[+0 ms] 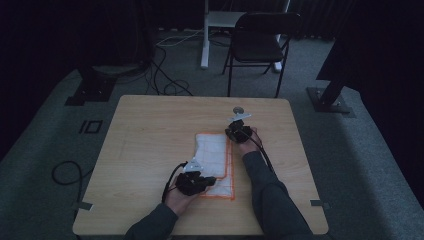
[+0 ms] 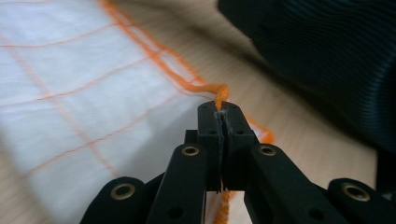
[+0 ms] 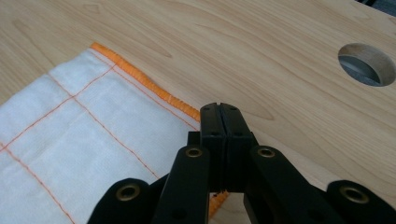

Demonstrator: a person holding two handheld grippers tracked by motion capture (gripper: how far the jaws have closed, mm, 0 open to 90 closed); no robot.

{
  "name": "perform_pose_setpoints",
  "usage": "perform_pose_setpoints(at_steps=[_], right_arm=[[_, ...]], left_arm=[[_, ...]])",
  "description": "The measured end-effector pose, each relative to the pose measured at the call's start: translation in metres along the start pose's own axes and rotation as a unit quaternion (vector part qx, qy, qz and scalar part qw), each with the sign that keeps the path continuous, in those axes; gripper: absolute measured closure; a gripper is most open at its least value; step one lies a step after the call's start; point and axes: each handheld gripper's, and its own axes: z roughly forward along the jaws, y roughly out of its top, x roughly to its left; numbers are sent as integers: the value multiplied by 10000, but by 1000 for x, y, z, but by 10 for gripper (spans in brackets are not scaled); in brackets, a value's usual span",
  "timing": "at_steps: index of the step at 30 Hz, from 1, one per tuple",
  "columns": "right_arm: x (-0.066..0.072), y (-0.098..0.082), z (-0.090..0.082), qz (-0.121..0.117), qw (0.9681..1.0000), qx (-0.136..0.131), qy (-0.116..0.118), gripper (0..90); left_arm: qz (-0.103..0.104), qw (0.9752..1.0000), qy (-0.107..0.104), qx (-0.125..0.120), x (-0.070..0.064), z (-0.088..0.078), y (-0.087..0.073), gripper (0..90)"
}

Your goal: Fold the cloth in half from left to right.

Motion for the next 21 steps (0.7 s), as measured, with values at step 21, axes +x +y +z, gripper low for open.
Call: perform_pose_setpoints(at_steps=[21], right_arm=[[-8, 1, -3, 39, 9997, 167, -185, 708]], left_arm=[[82, 9992, -348, -164, -14, 12, 7, 736]])
